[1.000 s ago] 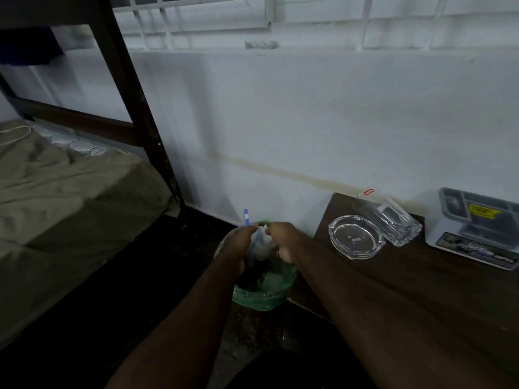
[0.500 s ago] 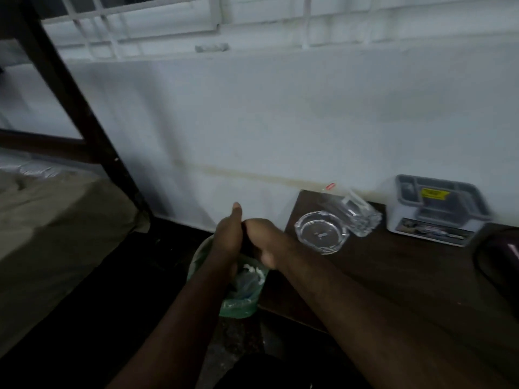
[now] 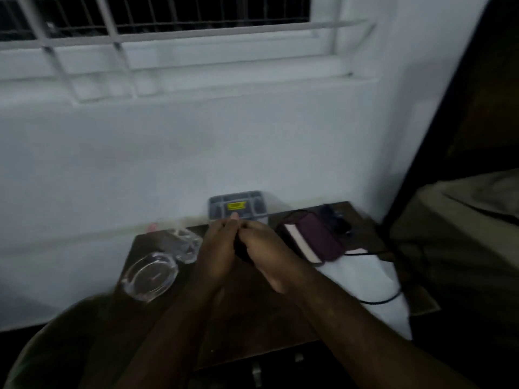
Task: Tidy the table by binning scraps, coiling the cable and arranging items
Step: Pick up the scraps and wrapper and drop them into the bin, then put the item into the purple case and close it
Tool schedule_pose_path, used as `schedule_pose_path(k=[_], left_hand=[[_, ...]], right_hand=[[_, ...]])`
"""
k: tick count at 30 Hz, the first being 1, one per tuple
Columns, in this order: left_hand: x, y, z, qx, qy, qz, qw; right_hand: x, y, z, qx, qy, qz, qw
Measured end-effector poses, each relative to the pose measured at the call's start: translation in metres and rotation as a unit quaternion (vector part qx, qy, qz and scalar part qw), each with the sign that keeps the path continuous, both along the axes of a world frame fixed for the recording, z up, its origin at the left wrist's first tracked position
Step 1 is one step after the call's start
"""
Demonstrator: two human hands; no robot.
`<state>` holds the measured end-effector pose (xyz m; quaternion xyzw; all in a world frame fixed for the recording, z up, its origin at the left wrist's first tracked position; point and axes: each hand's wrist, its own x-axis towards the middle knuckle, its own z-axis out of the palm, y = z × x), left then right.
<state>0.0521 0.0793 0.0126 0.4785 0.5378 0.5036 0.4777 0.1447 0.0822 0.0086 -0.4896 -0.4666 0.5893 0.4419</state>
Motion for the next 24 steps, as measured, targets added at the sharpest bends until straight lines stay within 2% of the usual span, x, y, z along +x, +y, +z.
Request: schedule_pose_path(k=[5, 6, 9, 10, 12, 13, 14, 17, 20, 24], left_hand=[[0.053, 0.005, -0.020, -0.012, 0.032, -0.069, 0.997], [0.059, 0.006, -0.024, -0.014, 0.049, -0.070, 0.996], [0.075, 0.008, -0.035, -0.042, 0.023, -0.059, 0.997], [0.080, 0.008, -0.038, -0.055, 0.027, -0.060, 0.996], [0.090, 0.011, -0.044, -0.077, 0.061, -0.064, 0.993], [0.094, 0.014, -0.046, -0.081, 0.074, -0.063, 0.992], [0.099, 0.016, -0.046, -0.084, 0.086, -0.058, 0.991], [0.108, 0.026, -0.047, -0.084, 0.131, -0.031, 0.987], [0.110, 0.037, -0.048, -0.093, 0.153, -0.028, 0.984], [0.109, 0.049, -0.054, -0.097, 0.177, -0.057, 0.978]], right_hand=[[0.066, -0.014, -0.005, 0.012, -0.061, -0.013, 0.998], [0.074, -0.016, -0.006, 0.026, -0.087, -0.013, 0.996], [0.100, -0.014, -0.013, 0.092, -0.203, -0.052, 0.973], [0.110, -0.009, -0.017, 0.114, -0.280, -0.072, 0.951], [0.131, 0.006, -0.026, 0.147, -0.473, -0.097, 0.863], [0.140, 0.012, -0.031, 0.153, -0.542, -0.113, 0.818], [0.149, 0.018, -0.037, 0.151, -0.580, -0.131, 0.790], [0.162, 0.029, -0.050, 0.111, -0.615, -0.142, 0.768], [0.166, 0.036, -0.057, 0.080, -0.623, -0.114, 0.770], [0.167, 0.039, -0.059, 0.091, -0.600, -0.117, 0.786]])
